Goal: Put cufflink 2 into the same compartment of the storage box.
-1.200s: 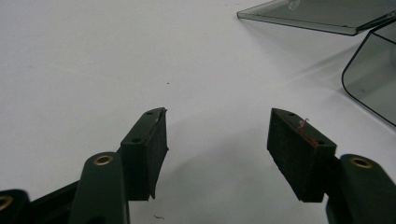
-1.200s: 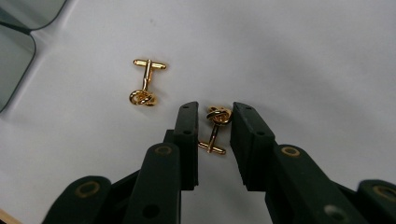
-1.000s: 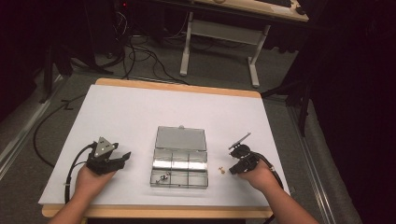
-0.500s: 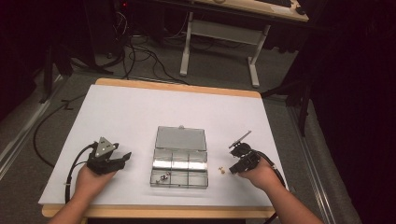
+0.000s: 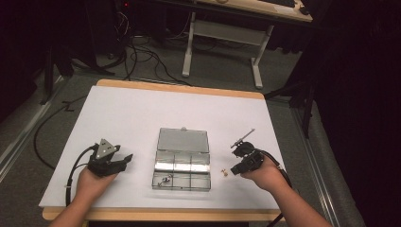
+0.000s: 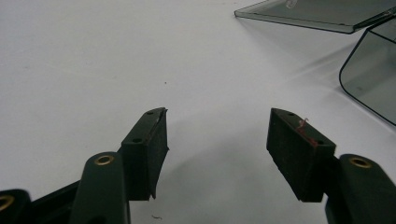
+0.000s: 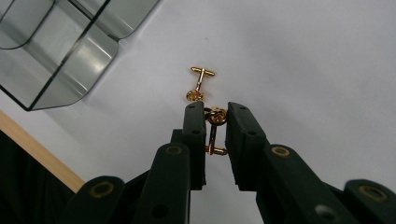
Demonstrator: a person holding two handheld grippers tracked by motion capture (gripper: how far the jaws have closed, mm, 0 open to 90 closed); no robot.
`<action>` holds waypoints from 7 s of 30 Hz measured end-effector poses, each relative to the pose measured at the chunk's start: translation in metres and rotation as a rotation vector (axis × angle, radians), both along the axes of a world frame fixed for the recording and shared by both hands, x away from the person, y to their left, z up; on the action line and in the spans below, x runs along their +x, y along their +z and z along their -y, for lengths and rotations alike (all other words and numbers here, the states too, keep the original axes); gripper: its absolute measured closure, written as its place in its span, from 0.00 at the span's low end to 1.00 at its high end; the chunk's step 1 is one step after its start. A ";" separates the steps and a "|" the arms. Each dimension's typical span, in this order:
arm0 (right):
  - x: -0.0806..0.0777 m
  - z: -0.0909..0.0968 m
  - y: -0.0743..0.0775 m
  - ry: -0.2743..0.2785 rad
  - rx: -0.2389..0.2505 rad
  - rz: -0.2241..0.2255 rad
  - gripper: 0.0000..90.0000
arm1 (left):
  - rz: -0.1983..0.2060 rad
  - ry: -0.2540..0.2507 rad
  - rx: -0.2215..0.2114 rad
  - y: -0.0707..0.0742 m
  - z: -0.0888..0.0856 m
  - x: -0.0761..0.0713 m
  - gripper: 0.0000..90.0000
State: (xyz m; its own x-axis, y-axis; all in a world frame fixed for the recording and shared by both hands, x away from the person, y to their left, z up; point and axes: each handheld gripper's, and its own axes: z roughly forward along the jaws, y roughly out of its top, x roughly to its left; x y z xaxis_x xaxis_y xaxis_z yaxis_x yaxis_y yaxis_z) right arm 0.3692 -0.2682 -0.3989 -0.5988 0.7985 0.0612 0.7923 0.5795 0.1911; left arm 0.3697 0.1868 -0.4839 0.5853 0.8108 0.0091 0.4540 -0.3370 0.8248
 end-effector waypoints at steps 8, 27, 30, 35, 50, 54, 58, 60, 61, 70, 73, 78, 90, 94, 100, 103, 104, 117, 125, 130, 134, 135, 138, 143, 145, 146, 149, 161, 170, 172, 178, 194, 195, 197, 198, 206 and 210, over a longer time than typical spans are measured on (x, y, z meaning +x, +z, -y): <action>-0.001 -0.012 0.009 0.027 0.013 0.009 0.88 | 0.003 0.002 0.004 0.000 0.001 0.000 0.42; -0.002 -0.056 0.021 0.120 0.031 0.016 0.88 | 0.004 0.000 0.000 0.000 0.001 0.000 0.43; -0.003 -0.061 0.022 0.134 0.028 0.017 0.88 | 0.005 0.001 0.000 0.000 0.001 0.000 0.43; -0.004 -0.071 0.021 0.186 0.034 0.029 0.88 | 0.008 0.000 0.001 0.000 0.001 -0.001 0.42; -0.012 -0.102 0.007 0.259 0.031 0.011 0.88 | 0.015 0.004 -0.001 0.000 0.000 -0.002 0.43; -0.013 -0.107 -0.001 0.264 0.028 0.009 0.88 | 0.013 0.004 -0.001 0.000 0.000 -0.001 0.43; -0.014 -0.111 -0.010 0.273 0.021 -0.003 0.88 | 0.017 -0.001 0.000 0.000 0.000 -0.002 0.42; -0.015 -0.112 -0.016 0.279 0.016 -0.010 0.88 | 0.017 0.002 -0.008 0.000 0.000 -0.002 0.42; -0.015 -0.113 -0.018 0.275 0.022 -0.015 0.88 | 0.016 0.003 -0.009 0.000 -0.001 -0.001 0.42; -0.013 -0.118 -0.036 0.291 0.002 -0.033 0.87 | 0.015 0.003 -0.009 0.000 -0.001 -0.001 0.42; -0.014 -0.119 -0.038 0.294 0.004 -0.032 0.87 | 0.016 0.001 -0.008 0.000 0.000 -0.001 0.42; -0.013 -0.118 -0.039 0.290 0.008 -0.028 0.87 | 0.015 0.002 -0.011 0.000 -0.001 -0.001 0.42; -0.014 -0.116 -0.030 0.280 0.029 -0.010 0.82 | 0.019 0.003 -0.010 0.000 0.000 -0.002 0.42; -0.015 -0.114 -0.017 0.279 0.053 0.002 0.82 | 0.018 0.005 -0.007 0.000 0.000 -0.002 0.42; -0.012 -0.103 0.004 0.249 0.065 0.034 0.83 | 0.019 0.004 -0.007 0.000 -0.001 -0.002 0.42; -0.011 -0.095 0.012 0.233 0.059 0.047 0.83 | 0.017 0.003 -0.011 0.000 -0.001 -0.002 0.41; -0.010 -0.092 0.014 0.228 0.054 0.055 0.83 | 0.018 0.001 -0.011 0.000 -0.001 -0.002 0.41; 0.001 -0.050 0.004 0.099 0.007 0.056 0.82 | 0.019 0.004 -0.014 0.000 -0.001 -0.002 0.41; 0.005 -0.028 -0.016 0.025 -0.013 0.037 0.76 | 0.010 0.004 -0.005 0.000 0.000 -0.001 0.42; 0.006 -0.023 -0.025 0.017 -0.029 0.033 0.71 | 0.015 0.000 -0.010 0.000 0.000 -0.001 0.42; 0.006 -0.022 -0.033 0.014 -0.031 0.018 0.71 | 0.016 -0.002 -0.008 0.000 0.000 -0.001 0.42; 0.006 -0.023 -0.035 0.015 -0.033 0.019 0.71 | 0.016 -0.003 -0.008 0.000 0.000 -0.001 0.42; 0.006 -0.024 -0.038 0.019 -0.041 0.015 0.73 | 0.018 -0.004 -0.004 0.000 0.000 -0.002 0.42; 0.006 -0.027 -0.040 0.033 -0.057 0.016 0.79 | 0.020 -0.006 0.000 0.000 0.000 -0.002 0.42; 0.006 -0.026 -0.040 0.034 -0.059 0.018 0.83 | 0.020 -0.007 0.000 0.000 0.000 -0.002 0.42; 0.005 -0.026 -0.040 0.033 -0.062 0.023 0.86 | 0.020 -0.007 0.001 0.000 0.000 -0.002 0.42; 0.005 -0.025 -0.040 0.033 -0.059 0.021 0.87 | 0.020 -0.006 0.000 0.000 0.000 -0.002 0.42; -0.001 -0.030 -0.021 0.064 -0.041 0.028 0.87 | 0.019 -0.006 0.000 0.000 0.000 -0.002 0.42; -0.012 -0.048 0.000 0.108 -0.022 0.028 0.87 | 0.026 -0.001 0.001 0.000 0.001 -0.003 0.42; -0.012 -0.051 0.002 0.143 -0.024 0.042 0.87 | 0.027 -0.002 0.001 0.000 0.001 -0.003 0.42; -0.014 -0.060 0.008 0.175 -0.027 0.049 0.87 | 0.033 -0.004 0.007 0.000 0.001 -0.004 0.42; -0.018 -0.098 0.007 0.271 -0.020 0.043 0.87 | 0.031 -0.009 -0.002 0.000 0.000 -0.003 0.44; -0.018 -0.101 0.004 0.280 -0.021 0.032 0.87 | 0.030 -0.008 -0.003 0.000 0.000 -0.003 0.44; -0.018 -0.104 0.000 0.291 -0.027 0.023 0.87 | 0.031 -0.009 -0.003 0.000 0.000 -0.003 0.44; -0.018 -0.106 -0.002 0.293 -0.030 0.018 0.87 | 0.031 -0.009 -0.003 0.000 0.000 -0.003 0.44; -0.017 -0.112 -0.022 0.299 -0.054 -0.014 0.87 | 0.031 -0.012 -0.006 0.000 0.000 -0.003 0.44; -0.016 -0.114 -0.028 0.296 -0.068 -0.026 0.87 | 0.032 -0.012 -0.006 0.000 0.000 -0.003 0.44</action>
